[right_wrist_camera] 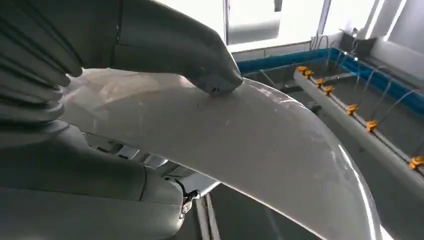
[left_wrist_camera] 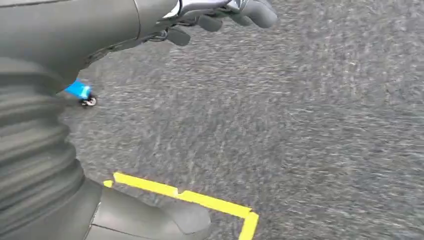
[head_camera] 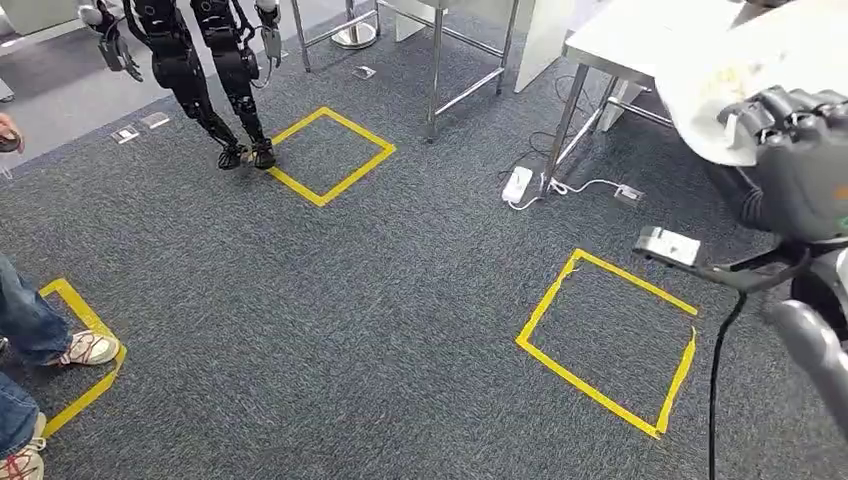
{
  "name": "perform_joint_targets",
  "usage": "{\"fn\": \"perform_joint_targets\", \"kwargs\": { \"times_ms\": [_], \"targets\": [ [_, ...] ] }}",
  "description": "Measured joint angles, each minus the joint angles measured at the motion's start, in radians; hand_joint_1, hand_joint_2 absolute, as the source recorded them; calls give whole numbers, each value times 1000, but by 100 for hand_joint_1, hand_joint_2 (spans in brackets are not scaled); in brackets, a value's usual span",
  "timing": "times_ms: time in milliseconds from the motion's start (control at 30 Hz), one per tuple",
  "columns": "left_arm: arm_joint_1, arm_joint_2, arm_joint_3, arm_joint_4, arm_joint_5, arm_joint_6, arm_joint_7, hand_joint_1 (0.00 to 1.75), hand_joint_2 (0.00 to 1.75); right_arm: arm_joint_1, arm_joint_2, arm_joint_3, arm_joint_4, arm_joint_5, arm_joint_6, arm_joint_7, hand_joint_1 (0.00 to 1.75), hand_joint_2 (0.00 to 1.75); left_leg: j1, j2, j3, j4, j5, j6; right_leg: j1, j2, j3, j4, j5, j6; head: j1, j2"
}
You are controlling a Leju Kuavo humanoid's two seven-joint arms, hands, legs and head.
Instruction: Take the parts from the cabinet and place them on the table.
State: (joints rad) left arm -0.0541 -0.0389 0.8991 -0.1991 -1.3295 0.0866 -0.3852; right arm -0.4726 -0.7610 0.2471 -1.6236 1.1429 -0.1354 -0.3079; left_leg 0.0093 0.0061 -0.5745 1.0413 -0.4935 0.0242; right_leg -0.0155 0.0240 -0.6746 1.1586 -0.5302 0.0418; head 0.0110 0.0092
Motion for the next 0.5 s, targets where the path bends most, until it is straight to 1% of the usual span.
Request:
{"fn": "perform_joint_targets", "kwargs": {
  "times_ms": [33,67,100,133,167,200,233,267,300,367,400,433,467,500],
  "targets": [
    [3,0,5,0,4,-2,-6,0,175,-21,-3,31,15,-4,-3,5,175,175,-2,9,0,0,-1,2,0,-10,-37,78,-34,1,0,0],
    [4,0,10,0,11,-3,-12,0,175,-37,-7,64,26,-8,-6,11,175,175,-3,19,-1,0,-2,3,0,-13,-69,145,-55,1,0,0],
    [4,-1,16,0,16,-5,-17,0,175,-49,-11,97,39,-10,-12,21,175,175,-4,28,-1,1,-3,4,0,-15,-86,175,-55,0,1,0],
    [4,-2,20,0,19,-6,-21,0,175,-63,-13,123,49,-10,-18,28,175,175,-5,36,0,1,-4,5,0,-17,-78,155,-33,-2,1,0],
    [3,-4,23,0,22,-6,-25,0,175,-85,-13,151,62,-8,-24,37,175,175,-7,46,1,1,-5,5,1,-22,-45,87,9,-6,2,0],
    [2,-6,26,0,26,-8,-29,0,175,-107,-13,173,74,-4,-31,45,175,175,-8,55,4,1,-7,3,3,-32,1,-1,51,-12,2,0],
    [1,-8,32,0,32,-9,-32,0,175,-129,-11,194,91,4,-38,53,175,175,-9,63,7,1,-9,1,9,-65,50,-93,88,-21,2,0],
    [1,-10,39,0,34,-12,-35,0,175,-150,-6,211,107,10,-44,57,175,175,-15,72,9,1,-13,-5,25,-114,63,-126,72,-31,2,0],
    [1,-11,43,0,35,-13,-38,0,175,-162,0,226,121,16,-49,59,175,175,-15,79,9,1,-15,-9,25,-98,61,-132,79,-34,2,0],
    [0,-13,48,0,37,-14,-38,0,175,-175,5,245,140,22,-55,64,175,175,-13,99,14,-3,-17,-17,29,-76,57,-132,78,-37,2,0],
    [-2,-15,48,0,37,-14,-39,0,175,-179,5,251,146,23,-56,65,175,175,-15,110,19,-4,-21,-23,26,-63,59,-138,82,-43,2,0],
    [-2,-14,49,0,37,-14,-39,0,175,-182,5,256,150,23,-58,67,175,175,-11,76,12,7,-27,-31,15,-58,65,-144,87,-48,2,0],
    [-1,-16,50,0,38,-14,-42,0,175,-192,7,262,155,24,-61,67,175,175,-9,27,0,39,-48,-34,12,-49,66,-145,87,-54,1,0],
    [0,-16,51,0,40,-14,-42,0,175,-199,16,268,160,25,-65,67,175,175,-9,10,-30,100,-82,-37,11,-39,65,-145,88,-57,-3,0]
  ]
}}
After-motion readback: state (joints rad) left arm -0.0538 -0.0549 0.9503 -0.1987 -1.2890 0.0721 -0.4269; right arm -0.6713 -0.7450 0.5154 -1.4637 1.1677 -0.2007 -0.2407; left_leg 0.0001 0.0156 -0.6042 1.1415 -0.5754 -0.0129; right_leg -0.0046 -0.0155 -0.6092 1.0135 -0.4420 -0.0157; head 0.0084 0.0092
